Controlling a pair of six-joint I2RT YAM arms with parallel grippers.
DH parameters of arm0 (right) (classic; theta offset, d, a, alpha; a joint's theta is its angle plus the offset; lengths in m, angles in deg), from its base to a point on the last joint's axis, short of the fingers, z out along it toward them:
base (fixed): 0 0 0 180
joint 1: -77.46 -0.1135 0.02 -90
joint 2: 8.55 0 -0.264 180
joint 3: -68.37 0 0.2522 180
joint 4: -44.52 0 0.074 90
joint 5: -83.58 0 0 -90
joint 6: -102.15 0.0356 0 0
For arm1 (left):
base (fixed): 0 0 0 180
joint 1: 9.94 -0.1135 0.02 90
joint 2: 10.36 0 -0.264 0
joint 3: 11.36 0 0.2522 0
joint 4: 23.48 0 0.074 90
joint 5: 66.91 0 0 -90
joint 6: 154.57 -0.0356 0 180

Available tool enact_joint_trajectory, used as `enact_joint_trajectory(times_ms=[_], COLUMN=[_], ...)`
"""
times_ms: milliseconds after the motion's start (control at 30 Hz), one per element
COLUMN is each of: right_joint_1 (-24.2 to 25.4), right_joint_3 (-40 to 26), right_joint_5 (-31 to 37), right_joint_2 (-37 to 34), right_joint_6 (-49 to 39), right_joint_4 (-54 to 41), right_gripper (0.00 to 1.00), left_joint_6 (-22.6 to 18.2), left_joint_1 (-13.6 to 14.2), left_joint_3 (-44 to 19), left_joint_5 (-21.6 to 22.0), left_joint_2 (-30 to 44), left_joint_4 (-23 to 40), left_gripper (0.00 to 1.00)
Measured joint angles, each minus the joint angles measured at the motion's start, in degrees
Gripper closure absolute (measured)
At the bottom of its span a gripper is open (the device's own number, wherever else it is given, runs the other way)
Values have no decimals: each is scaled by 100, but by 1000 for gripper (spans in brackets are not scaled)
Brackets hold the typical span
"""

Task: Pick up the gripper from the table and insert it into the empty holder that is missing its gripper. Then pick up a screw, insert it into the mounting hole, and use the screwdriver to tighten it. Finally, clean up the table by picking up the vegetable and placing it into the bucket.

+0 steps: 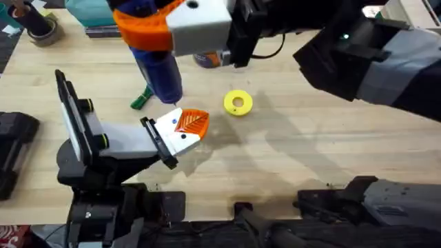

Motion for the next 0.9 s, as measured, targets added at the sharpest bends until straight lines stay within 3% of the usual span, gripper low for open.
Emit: enact_joint_trajectory(times_ms=[633, 900], right_joint_1=[-103, -103], right_joint_3=[65, 417], right_joint_5=[-2, -12], right_joint_2=[-385, -385], right_joint_6=[-9, 59], right_joint_4=[216, 859], right_gripper=[981, 981], left_joint_6=[-2, -2], left_joint_1=[0, 0], left_joint_3=[0, 0], left_joint_5=[0, 0], left_joint_2=[0, 0], left_joint_4=[-2, 0], left_gripper=[996, 996])
